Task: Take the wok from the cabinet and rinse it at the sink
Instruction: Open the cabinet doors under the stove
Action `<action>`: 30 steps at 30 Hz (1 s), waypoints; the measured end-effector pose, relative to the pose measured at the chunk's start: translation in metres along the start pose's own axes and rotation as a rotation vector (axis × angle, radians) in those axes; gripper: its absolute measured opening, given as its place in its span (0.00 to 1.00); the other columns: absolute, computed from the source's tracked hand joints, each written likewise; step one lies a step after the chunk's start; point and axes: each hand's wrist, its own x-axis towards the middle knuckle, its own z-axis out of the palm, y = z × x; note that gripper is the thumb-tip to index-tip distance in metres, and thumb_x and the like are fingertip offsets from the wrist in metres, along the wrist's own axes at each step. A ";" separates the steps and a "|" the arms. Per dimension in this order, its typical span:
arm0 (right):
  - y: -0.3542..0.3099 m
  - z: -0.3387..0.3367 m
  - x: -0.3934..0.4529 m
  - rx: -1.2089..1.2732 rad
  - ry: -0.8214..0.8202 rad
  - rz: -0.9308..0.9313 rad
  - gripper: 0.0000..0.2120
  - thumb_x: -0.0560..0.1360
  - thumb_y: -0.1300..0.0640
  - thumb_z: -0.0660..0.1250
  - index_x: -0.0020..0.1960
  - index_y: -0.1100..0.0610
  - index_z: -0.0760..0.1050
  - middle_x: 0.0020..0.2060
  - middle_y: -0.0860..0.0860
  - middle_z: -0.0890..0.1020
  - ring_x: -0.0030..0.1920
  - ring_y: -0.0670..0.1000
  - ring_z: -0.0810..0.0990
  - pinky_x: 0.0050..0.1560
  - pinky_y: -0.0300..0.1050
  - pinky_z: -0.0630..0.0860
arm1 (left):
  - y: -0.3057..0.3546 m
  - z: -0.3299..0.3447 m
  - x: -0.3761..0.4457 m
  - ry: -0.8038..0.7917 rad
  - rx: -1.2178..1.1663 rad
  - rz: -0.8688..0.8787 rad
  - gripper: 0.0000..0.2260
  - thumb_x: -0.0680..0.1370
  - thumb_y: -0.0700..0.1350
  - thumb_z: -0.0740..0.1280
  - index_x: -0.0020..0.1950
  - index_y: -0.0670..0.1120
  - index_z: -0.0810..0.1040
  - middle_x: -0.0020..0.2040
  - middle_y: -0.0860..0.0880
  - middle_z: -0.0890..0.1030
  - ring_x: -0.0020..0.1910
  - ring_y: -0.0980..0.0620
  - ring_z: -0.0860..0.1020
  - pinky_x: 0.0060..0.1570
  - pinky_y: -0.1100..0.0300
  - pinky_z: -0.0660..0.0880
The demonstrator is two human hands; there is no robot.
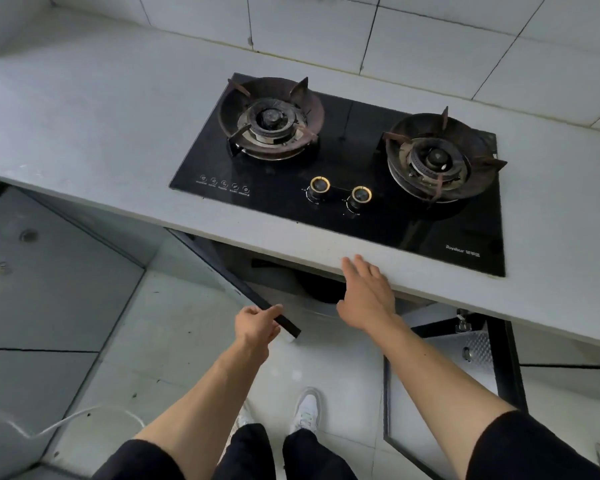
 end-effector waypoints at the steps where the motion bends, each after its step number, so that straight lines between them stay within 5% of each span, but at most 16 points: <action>1: -0.003 0.002 0.000 -0.019 0.012 0.008 0.41 0.72 0.56 0.69 0.78 0.54 0.50 0.78 0.55 0.53 0.75 0.57 0.56 0.74 0.54 0.59 | -0.006 -0.007 -0.003 0.067 0.094 0.048 0.19 0.71 0.37 0.74 0.38 0.46 0.63 0.30 0.46 0.67 0.26 0.49 0.65 0.33 0.56 0.68; 4: -0.018 0.011 -0.003 -0.072 -0.015 0.055 0.44 0.73 0.52 0.68 0.79 0.56 0.43 0.78 0.59 0.46 0.77 0.61 0.48 0.77 0.57 0.51 | -0.020 -0.024 -0.017 0.240 0.333 0.157 0.13 0.69 0.37 0.73 0.44 0.42 0.69 0.38 0.44 0.77 0.34 0.46 0.74 0.34 0.55 0.72; 6: -0.032 0.016 -0.004 -0.062 -0.033 0.057 0.45 0.76 0.50 0.65 0.79 0.57 0.38 0.78 0.61 0.41 0.78 0.62 0.42 0.77 0.59 0.45 | -0.026 -0.036 -0.021 0.282 0.406 0.257 0.14 0.69 0.37 0.71 0.50 0.43 0.70 0.44 0.47 0.77 0.45 0.45 0.77 0.45 0.52 0.76; 9: -0.054 0.020 -0.005 -0.037 0.032 -0.048 0.43 0.78 0.49 0.63 0.79 0.56 0.37 0.78 0.59 0.40 0.78 0.61 0.40 0.77 0.58 0.43 | -0.042 -0.061 -0.020 0.297 0.571 0.596 0.29 0.68 0.35 0.70 0.67 0.43 0.66 0.61 0.49 0.69 0.59 0.49 0.69 0.64 0.56 0.69; 12: -0.075 0.021 -0.004 -0.022 0.050 -0.141 0.40 0.78 0.50 0.63 0.80 0.55 0.42 0.79 0.58 0.42 0.79 0.59 0.42 0.78 0.57 0.46 | -0.055 -0.085 -0.017 0.320 0.883 0.858 0.32 0.67 0.33 0.69 0.71 0.35 0.66 0.70 0.40 0.66 0.67 0.41 0.65 0.70 0.49 0.66; 19: -0.115 0.021 0.004 -0.020 0.019 -0.251 0.38 0.78 0.50 0.64 0.79 0.59 0.46 0.79 0.58 0.47 0.79 0.57 0.47 0.77 0.51 0.52 | -0.054 -0.149 -0.018 0.249 1.310 0.809 0.42 0.56 0.36 0.76 0.69 0.34 0.69 0.71 0.38 0.68 0.69 0.39 0.65 0.67 0.51 0.70; 25: -0.145 0.029 0.015 -0.094 -0.018 -0.313 0.40 0.78 0.49 0.65 0.79 0.58 0.44 0.79 0.59 0.45 0.79 0.58 0.45 0.78 0.52 0.50 | -0.042 -0.192 -0.020 0.345 1.510 0.816 0.35 0.58 0.31 0.69 0.67 0.34 0.73 0.69 0.37 0.73 0.65 0.38 0.73 0.65 0.48 0.73; 27: -0.151 0.027 0.021 -0.110 -0.023 -0.321 0.41 0.78 0.49 0.64 0.79 0.59 0.43 0.79 0.59 0.44 0.79 0.57 0.43 0.78 0.52 0.48 | -0.037 -0.197 -0.022 0.346 1.593 0.777 0.32 0.63 0.37 0.69 0.68 0.35 0.72 0.72 0.37 0.69 0.68 0.38 0.70 0.69 0.46 0.68; 30: -0.154 0.022 0.031 -0.143 -0.043 -0.312 0.42 0.78 0.49 0.64 0.79 0.59 0.41 0.79 0.58 0.43 0.79 0.57 0.42 0.77 0.51 0.46 | -0.030 -0.197 -0.027 0.329 1.655 0.708 0.32 0.73 0.41 0.62 0.76 0.35 0.58 0.78 0.36 0.54 0.73 0.37 0.59 0.73 0.46 0.58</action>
